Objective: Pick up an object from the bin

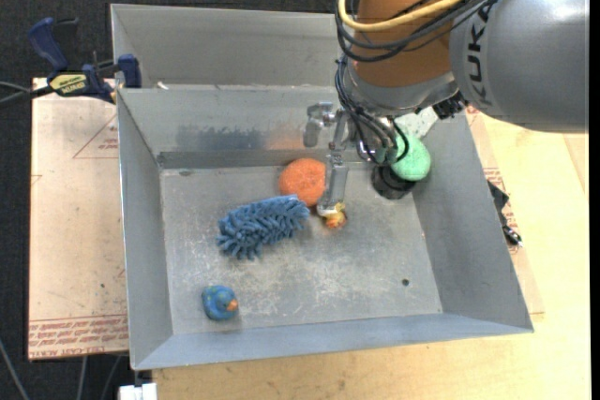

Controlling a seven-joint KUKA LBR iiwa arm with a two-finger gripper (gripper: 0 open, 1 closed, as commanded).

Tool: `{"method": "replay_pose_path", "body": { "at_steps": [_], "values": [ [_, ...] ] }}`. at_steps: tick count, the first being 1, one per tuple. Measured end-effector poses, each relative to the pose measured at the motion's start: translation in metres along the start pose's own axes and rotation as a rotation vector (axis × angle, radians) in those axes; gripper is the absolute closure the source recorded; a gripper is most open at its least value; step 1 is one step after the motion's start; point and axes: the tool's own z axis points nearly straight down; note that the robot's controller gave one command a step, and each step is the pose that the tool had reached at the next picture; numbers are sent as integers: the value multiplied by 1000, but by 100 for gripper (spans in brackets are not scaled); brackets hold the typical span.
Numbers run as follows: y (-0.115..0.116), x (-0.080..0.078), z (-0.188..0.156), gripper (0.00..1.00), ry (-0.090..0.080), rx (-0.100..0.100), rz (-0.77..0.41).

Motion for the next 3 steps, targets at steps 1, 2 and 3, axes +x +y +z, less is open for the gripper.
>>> {"method": "replay_pose_path", "body": {
  "at_steps": [1, 2, 3],
  "values": [
    [0, -1, -5, 0, -8, -1, 1],
    [8, 7, 34, 0, -14, 0, -40],
    [42, 7, 96, 0, -12, -1, -107]
  ]
}}
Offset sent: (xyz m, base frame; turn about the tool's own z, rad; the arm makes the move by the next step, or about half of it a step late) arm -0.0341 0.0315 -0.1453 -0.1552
